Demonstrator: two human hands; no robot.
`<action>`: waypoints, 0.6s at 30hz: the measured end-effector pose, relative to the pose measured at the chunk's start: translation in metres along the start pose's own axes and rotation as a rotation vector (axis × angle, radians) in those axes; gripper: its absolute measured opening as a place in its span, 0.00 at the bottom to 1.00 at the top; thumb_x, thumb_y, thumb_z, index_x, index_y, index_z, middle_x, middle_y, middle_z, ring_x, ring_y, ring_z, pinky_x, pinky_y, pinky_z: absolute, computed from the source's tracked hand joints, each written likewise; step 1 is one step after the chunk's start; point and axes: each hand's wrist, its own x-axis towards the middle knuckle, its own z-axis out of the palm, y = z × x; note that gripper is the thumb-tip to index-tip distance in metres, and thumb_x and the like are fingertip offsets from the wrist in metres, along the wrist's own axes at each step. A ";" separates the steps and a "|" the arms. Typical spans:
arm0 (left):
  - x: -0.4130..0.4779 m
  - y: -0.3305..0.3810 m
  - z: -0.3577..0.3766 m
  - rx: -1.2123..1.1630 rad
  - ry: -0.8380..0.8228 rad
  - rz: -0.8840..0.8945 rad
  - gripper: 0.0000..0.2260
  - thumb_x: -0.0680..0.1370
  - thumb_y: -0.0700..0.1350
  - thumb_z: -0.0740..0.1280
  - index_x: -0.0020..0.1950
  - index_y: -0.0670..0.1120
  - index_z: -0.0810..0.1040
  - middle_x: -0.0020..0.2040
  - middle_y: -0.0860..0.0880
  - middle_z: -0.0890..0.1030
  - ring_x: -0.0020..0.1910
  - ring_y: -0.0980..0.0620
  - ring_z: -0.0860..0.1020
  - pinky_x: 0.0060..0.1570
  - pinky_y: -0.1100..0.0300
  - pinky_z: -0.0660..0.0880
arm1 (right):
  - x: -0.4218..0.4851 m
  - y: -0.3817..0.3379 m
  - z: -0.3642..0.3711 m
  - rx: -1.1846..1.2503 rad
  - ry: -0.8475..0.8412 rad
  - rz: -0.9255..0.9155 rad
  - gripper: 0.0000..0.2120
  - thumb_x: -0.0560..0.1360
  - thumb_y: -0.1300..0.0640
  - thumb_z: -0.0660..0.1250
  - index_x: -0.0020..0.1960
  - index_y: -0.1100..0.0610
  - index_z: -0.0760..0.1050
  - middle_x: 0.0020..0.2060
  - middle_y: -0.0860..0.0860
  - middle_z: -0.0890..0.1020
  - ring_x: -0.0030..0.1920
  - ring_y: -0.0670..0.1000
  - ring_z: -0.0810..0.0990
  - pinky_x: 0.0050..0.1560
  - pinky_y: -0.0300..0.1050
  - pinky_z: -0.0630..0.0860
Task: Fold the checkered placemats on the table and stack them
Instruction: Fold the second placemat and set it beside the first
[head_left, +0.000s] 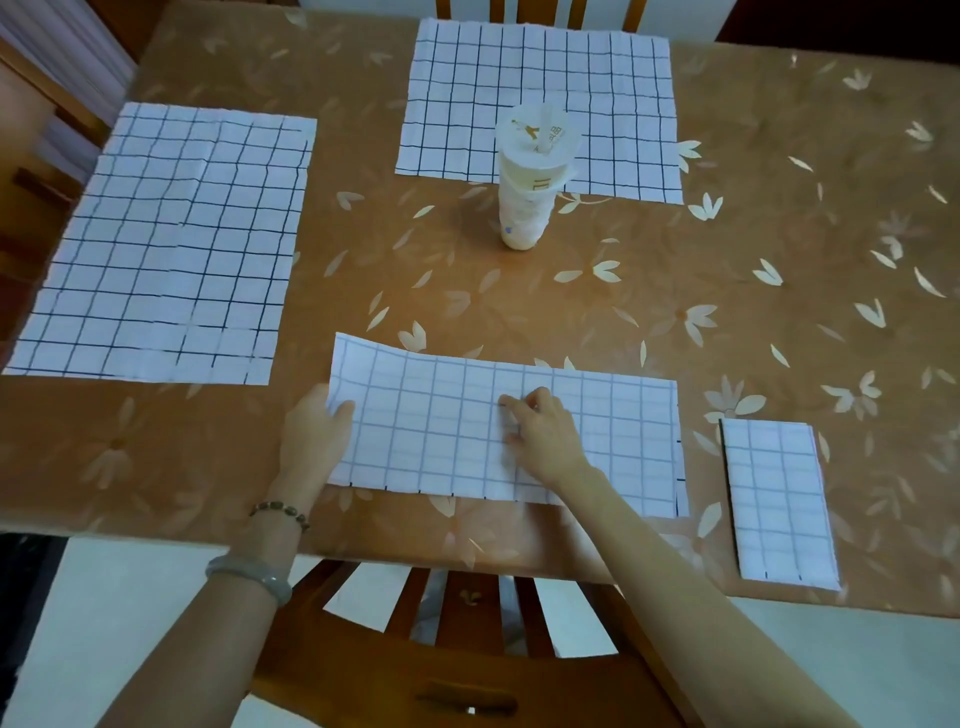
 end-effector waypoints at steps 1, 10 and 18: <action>0.000 -0.003 -0.006 0.008 0.008 -0.001 0.08 0.79 0.43 0.62 0.53 0.40 0.74 0.46 0.44 0.77 0.44 0.47 0.74 0.39 0.56 0.69 | 0.002 -0.005 0.001 -0.006 -0.006 -0.006 0.23 0.67 0.65 0.68 0.62 0.58 0.75 0.48 0.59 0.72 0.45 0.61 0.73 0.45 0.52 0.71; -0.005 -0.027 -0.070 -0.129 -0.044 -0.039 0.07 0.77 0.43 0.68 0.54 0.43 0.79 0.50 0.47 0.82 0.48 0.47 0.80 0.48 0.52 0.76 | 0.010 -0.050 0.011 -0.031 -0.118 -0.009 0.25 0.70 0.52 0.66 0.67 0.50 0.67 0.52 0.54 0.68 0.53 0.56 0.69 0.55 0.50 0.65; -0.024 0.007 -0.091 -0.131 -0.065 0.099 0.11 0.76 0.43 0.70 0.58 0.45 0.80 0.51 0.52 0.82 0.48 0.57 0.78 0.48 0.62 0.72 | 0.015 -0.062 0.003 -0.165 -0.276 0.039 0.43 0.62 0.42 0.72 0.70 0.44 0.54 0.56 0.54 0.64 0.55 0.57 0.67 0.58 0.52 0.66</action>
